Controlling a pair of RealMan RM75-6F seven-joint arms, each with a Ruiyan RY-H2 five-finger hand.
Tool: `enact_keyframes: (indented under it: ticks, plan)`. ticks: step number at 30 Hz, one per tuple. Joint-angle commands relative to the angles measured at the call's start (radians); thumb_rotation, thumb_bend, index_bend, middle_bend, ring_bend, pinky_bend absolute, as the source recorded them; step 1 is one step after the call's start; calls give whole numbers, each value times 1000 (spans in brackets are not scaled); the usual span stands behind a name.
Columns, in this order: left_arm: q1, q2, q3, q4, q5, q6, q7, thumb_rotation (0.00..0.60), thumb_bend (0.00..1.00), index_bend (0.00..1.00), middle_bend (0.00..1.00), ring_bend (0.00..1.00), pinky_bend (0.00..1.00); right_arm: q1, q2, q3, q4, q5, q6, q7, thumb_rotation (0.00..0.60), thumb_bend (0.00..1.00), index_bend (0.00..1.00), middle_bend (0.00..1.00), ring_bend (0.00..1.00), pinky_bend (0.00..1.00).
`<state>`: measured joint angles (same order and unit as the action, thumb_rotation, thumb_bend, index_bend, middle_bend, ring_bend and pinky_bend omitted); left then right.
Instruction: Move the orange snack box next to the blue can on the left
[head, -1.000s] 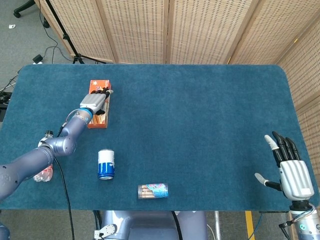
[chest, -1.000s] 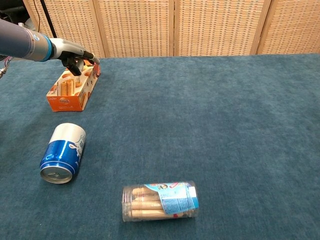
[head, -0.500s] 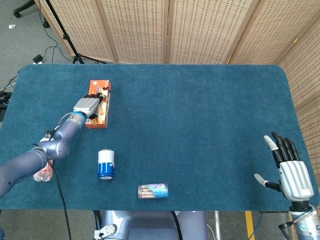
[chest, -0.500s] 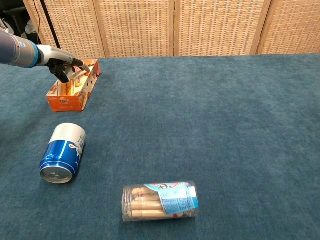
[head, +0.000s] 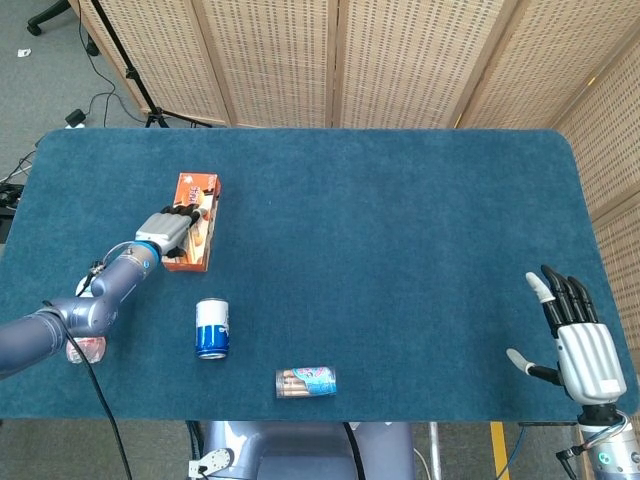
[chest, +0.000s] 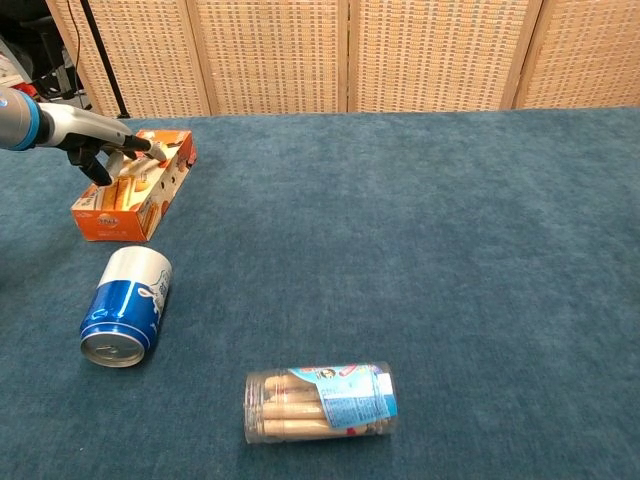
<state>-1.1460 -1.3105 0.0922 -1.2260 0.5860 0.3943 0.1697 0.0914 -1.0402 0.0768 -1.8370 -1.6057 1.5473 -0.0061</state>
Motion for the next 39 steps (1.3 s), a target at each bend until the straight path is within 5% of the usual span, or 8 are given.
enact_keyframes:
  ticks: [1,16,39]
  plan:
    - [6,64,24,-97,25,17,6,600,1000,85,22,0,35,0,1,0,-1,0,0,1,600,0,0,0,0,0]
    - [-46,139,142,-279,-52,95,71,600,1000,84,22,0,45,-3,7,-2,-2,-7,5,15,600,0,0,0,0,0]
    - [0,199,187,-367,-16,164,100,600,1000,85,22,0,44,-9,12,-7,-10,-21,17,17,600,0,0,0,0,0]
